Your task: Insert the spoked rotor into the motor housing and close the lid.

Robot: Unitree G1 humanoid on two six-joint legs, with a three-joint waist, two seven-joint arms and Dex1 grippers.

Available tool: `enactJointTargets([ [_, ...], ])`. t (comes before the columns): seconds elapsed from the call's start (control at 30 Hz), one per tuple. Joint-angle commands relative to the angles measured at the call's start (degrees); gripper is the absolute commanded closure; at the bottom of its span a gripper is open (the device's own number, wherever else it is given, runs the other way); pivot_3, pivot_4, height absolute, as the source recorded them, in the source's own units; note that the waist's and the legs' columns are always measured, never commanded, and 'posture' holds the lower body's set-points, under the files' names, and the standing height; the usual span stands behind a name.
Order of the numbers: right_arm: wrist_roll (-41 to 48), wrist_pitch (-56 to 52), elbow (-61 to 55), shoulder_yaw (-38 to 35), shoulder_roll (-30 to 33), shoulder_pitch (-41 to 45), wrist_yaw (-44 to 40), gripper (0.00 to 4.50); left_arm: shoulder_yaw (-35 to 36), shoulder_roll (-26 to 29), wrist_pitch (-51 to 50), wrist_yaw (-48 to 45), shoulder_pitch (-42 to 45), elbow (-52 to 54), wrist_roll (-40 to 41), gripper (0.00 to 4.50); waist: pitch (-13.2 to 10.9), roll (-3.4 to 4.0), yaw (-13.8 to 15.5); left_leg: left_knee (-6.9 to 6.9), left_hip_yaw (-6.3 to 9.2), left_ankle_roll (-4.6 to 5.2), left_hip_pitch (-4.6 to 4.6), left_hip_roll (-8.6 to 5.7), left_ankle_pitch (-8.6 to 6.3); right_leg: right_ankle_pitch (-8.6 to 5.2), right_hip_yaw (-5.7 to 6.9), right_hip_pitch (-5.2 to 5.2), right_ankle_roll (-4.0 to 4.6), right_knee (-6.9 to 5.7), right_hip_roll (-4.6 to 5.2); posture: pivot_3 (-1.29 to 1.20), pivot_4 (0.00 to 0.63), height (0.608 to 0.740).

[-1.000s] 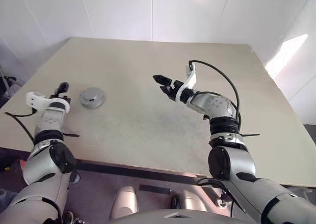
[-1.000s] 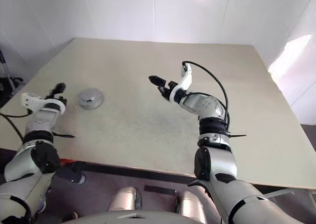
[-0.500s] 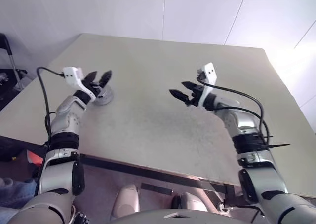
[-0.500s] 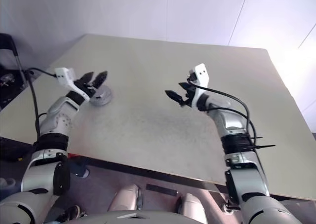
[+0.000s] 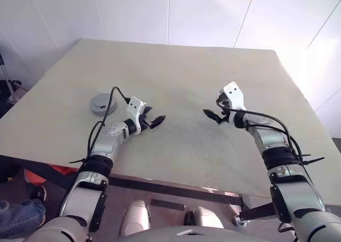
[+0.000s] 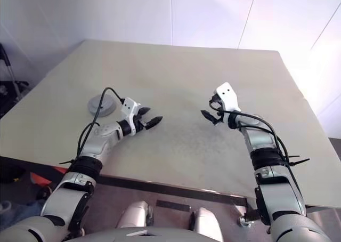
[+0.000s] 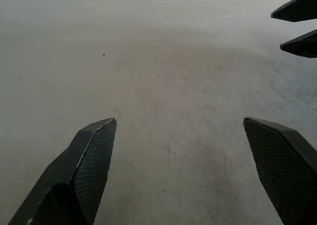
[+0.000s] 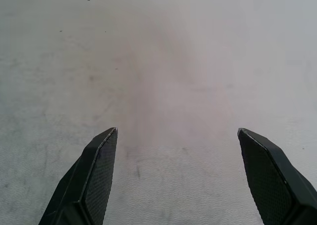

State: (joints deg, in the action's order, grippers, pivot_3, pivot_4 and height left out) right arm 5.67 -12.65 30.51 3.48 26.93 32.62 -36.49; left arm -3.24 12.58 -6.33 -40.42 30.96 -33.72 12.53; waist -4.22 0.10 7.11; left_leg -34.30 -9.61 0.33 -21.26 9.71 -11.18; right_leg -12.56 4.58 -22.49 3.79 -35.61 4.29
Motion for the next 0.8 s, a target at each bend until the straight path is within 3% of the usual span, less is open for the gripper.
enactJointTargets([
  [0.03,-0.32,0.9,-2.75,-1.66,0.37,-0.19,1.22,0.13,0.6,-0.13,1.8,-0.68,1.79,-0.23,-0.42,0.17,0.0,0.0,0.01,0.0,-0.01,0.08,-0.01,0.0,-0.05,0.0,0.0,0.0,0.0,0.0,0.0,0.0,0.0,0.74],
  [0.8,-2.0,3.18,2.33,-1.23,-1.05,3.04,2.54,0.13,2.43,-0.31,2.68,0.15,2.32,-0.63,-1.25,0.17,0.01,0.02,0.0,-0.01,-0.04,0.13,0.09,0.01,-0.07,0.0,0.0,0.08,0.02,-0.01,0.01,0.0,0.0,0.74],
])
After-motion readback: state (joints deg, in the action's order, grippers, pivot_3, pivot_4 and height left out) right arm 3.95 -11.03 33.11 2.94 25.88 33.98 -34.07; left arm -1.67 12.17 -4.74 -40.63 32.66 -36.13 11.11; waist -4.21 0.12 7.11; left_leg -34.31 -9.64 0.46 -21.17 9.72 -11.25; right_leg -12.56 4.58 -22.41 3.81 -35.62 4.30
